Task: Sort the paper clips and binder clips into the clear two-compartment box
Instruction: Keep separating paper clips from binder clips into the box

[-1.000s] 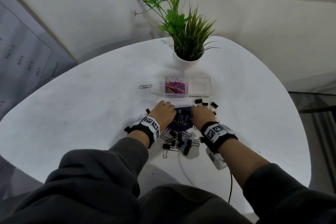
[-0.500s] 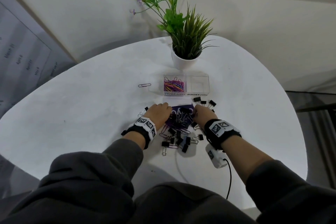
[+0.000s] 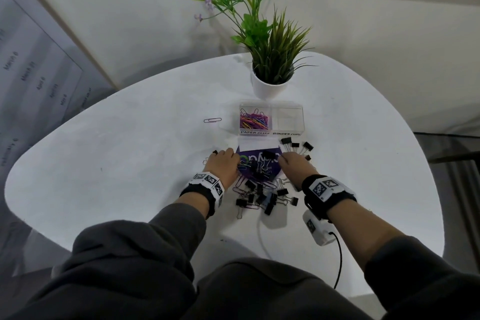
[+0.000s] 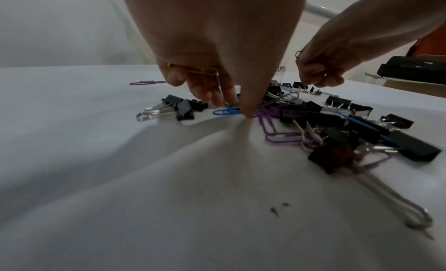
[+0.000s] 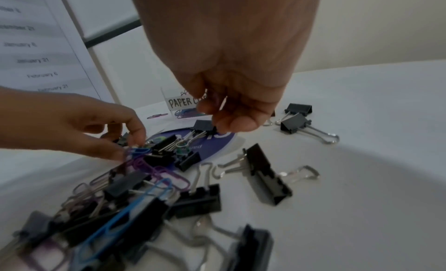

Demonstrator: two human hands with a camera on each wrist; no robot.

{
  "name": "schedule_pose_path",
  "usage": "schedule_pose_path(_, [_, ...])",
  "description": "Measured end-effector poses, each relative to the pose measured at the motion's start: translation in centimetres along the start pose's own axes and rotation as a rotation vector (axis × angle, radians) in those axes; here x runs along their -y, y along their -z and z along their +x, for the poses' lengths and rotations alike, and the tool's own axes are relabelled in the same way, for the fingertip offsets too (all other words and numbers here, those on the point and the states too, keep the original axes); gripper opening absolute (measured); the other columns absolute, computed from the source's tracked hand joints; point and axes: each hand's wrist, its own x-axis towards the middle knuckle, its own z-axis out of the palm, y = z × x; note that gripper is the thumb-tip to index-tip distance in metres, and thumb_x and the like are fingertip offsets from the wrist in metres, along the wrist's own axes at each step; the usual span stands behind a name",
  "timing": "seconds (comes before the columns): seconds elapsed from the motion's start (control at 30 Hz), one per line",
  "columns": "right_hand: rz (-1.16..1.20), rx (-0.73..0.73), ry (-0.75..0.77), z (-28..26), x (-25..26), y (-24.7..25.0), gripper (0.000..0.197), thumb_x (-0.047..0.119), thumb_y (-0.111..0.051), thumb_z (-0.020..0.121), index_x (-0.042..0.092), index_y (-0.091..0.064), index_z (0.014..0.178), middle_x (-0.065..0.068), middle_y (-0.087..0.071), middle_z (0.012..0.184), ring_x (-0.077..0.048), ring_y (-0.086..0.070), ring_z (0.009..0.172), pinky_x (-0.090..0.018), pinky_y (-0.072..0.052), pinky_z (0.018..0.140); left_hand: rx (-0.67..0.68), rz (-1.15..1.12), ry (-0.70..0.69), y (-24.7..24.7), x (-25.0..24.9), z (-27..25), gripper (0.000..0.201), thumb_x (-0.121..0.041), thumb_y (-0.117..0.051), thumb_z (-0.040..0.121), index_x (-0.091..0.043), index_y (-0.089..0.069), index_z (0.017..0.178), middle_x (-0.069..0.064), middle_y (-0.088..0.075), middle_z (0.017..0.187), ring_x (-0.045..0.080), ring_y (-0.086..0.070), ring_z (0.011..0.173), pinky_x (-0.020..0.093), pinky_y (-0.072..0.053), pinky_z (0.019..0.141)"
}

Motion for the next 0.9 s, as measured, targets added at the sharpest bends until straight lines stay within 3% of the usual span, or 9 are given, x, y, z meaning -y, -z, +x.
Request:
schedule_pose_path(0.03, [0.003,0.014,0.015,-0.2,0.0,-0.2,0.035,0.018,-0.032,0.100,0.009,-0.042,0.068,-0.010,-0.049,0.080,-0.022,-0.047,0.079,-0.030,-0.034,0.067,0.003,0.001,0.024,-0.1,-0.2,0.2,0.031,-0.022,-0.047,0.095,-0.009,-0.051,0.122,0.011,-0.049,0.129,0.030,-0.050,0.115,0.038,-0.040,0.096])
schedule_pose_path(0.1, [0.014,0.013,0.012,-0.3,-0.3,-0.7,0.024,0.011,-0.033,0.099,0.005,-0.052,0.086,-0.012,-0.054,0.091,-0.024,-0.051,0.084,-0.036,-0.040,0.075,0.020,-0.003,0.061,-0.1,-0.5,0.5,0.027,-0.018,-0.047,0.095,-0.008,-0.053,0.120,0.012,-0.051,0.127,0.031,-0.051,0.115,0.039,-0.041,0.096])
schedule_pose_path(0.2, [-0.006,-0.029,-0.029,-0.3,-0.6,-1.5,0.027,0.002,-0.033,0.095,0.003,-0.054,0.113,-0.016,-0.060,0.111,-0.031,-0.057,0.100,-0.033,-0.041,0.079,0.063,-0.026,0.067,0.0,-0.8,0.5,0.025,-0.011,-0.046,0.095,-0.006,-0.051,0.119,0.014,-0.056,0.123,0.032,-0.054,0.113,0.039,-0.044,0.092])
schedule_pose_path(0.33, [-0.085,-0.050,-0.025,-0.3,-0.1,-2.2,0.025,0.019,-0.043,0.096,0.005,-0.057,0.110,-0.015,-0.055,0.118,-0.032,-0.059,0.102,-0.037,-0.047,0.087,0.098,-0.223,0.069,-0.1,-0.9,0.0,0.034,-0.001,-0.040,0.093,-0.006,-0.044,0.126,0.016,-0.056,0.125,0.032,-0.056,0.111,0.039,-0.045,0.090])
schedule_pose_path(0.4, [-0.130,-0.049,-0.024,-0.2,0.4,-2.6,0.023,0.018,-0.046,0.094,0.005,-0.056,0.110,-0.014,-0.054,0.119,-0.033,-0.059,0.102,-0.038,-0.048,0.086,0.116,-0.326,0.068,-0.2,-0.9,-0.4,0.037,-0.003,-0.040,0.093,-0.007,-0.042,0.130,0.016,-0.049,0.131,0.032,-0.053,0.115,0.039,-0.045,0.094])
schedule_pose_path(0.5, [-0.124,-0.068,-0.031,0.2,1.3,-3.3,0.024,0.018,-0.047,0.093,0.006,-0.055,0.113,-0.014,-0.053,0.122,-0.033,-0.059,0.102,-0.038,-0.049,0.085,0.081,-0.384,0.076,-0.2,-0.7,-1.1,0.029,-0.007,-0.039,0.096,-0.005,-0.044,0.124,0.015,-0.044,0.130,0.032,-0.053,0.109,0.037,-0.044,0.088])
schedule_pose_path(0.67, [-0.153,-0.053,-0.067,0.8,2.5,-3.6,0.031,0.019,-0.052,0.091,0.006,-0.051,0.118,-0.013,-0.053,0.124,-0.032,-0.059,0.106,-0.039,-0.049,0.085,0.056,-0.408,0.149,0.1,-0.5,-1.5,0.022,-0.005,-0.033,0.095,-0.004,-0.050,0.109,0.016,-0.055,0.119,0.032,-0.056,0.103,0.038,-0.043,0.087])
schedule_pose_path(0.9, [-0.202,0.066,-0.110,1.7,3.7,-2.8,0.019,0.011,-0.050,0.088,0.005,-0.057,0.104,-0.014,-0.064,0.109,-0.031,-0.063,0.095,-0.034,-0.047,0.072,0.054,-0.478,0.174,0.1,-1.0,-1.2,0.026,-0.005,-0.035,0.094,-0.004,-0.053,0.112,0.016,-0.058,0.119,0.031,-0.055,0.105,0.037,-0.043,0.087])
